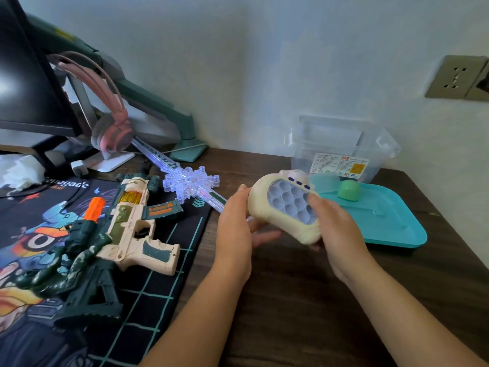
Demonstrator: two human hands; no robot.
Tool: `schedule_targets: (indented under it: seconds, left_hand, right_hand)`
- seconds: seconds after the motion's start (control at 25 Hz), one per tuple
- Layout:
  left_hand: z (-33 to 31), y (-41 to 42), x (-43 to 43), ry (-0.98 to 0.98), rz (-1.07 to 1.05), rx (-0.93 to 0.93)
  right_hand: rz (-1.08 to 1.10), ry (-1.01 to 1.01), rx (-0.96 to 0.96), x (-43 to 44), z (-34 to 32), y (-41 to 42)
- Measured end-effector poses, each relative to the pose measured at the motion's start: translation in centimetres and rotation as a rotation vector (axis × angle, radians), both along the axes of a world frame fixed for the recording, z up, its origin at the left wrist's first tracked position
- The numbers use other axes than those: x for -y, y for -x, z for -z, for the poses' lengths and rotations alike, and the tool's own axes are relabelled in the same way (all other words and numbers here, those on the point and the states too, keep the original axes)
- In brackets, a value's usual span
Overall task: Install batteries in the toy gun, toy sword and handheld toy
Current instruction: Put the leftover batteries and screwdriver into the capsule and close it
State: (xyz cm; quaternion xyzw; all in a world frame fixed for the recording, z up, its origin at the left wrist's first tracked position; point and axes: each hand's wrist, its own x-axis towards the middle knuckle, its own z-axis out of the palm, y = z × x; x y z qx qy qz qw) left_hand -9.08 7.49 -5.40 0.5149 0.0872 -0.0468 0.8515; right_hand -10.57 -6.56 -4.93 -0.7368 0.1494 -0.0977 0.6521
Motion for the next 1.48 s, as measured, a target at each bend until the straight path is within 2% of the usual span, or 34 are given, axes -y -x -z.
schedule_targets:
  seconds: [0.12, 0.24, 0.48, 0.68, 0.76, 0.84, 1.0, 1.12, 1.28, 1.4, 1.48]
  left_hand:
    - [0.0, -1.1, -1.8, -0.045, -0.265, 0.043]
    - [0.3, -1.6, -2.9, -0.044, -0.382, -0.024]
    - [0.3, -2.3, -3.2, -0.014, -0.403, -0.062]
    - [0.6, -2.3, -3.2, -0.035, -0.414, -0.068]
    - [0.9, -2.3, -3.0, -0.061, -0.401, -0.058]
    - [1.1, -1.9, -2.3, -0.105, -0.369, -0.002]
    - [1.9, -0.1, 0.0, -0.332, -0.264, 0.262]
    - [3.2, 0.9, 2.0, -0.498, -0.161, 0.382]
    - [3.1, 0.8, 4.9, -0.734, -0.039, 0.472]
    - [2.4, -2.6, 7.6, -1.018, 0.008, 0.558]
    - [2.0, -5.8, 9.0, -1.205, 0.010, 0.529]
  right_hand:
    - [0.015, 0.000, -0.008, -1.8, 0.4, -3.9]
    - [-0.003, 0.057, -0.061, -3.5, 1.0, -7.5]
    - [-0.023, -0.124, -0.187, -6.4, 2.1, -10.8]
    - [-0.043, 0.092, -0.161, -7.0, 3.0, -9.4]
    - [-0.041, 0.074, -0.131, -7.1, 3.1, -8.4]
    - [0.020, 0.085, -0.015, -7.1, 3.4, -6.7]
    - [0.182, 0.085, 0.295, -6.3, 3.6, -2.5]
    - [0.318, 0.247, 0.432, -3.1, 2.6, -2.1]
    - [0.411, 0.391, 0.352, 2.9, 2.5, -1.4]
    - [0.462, 0.354, 0.312, 4.7, 3.4, -0.5]
    - [0.470, 0.321, 0.308, 4.7, 3.8, -0.8]
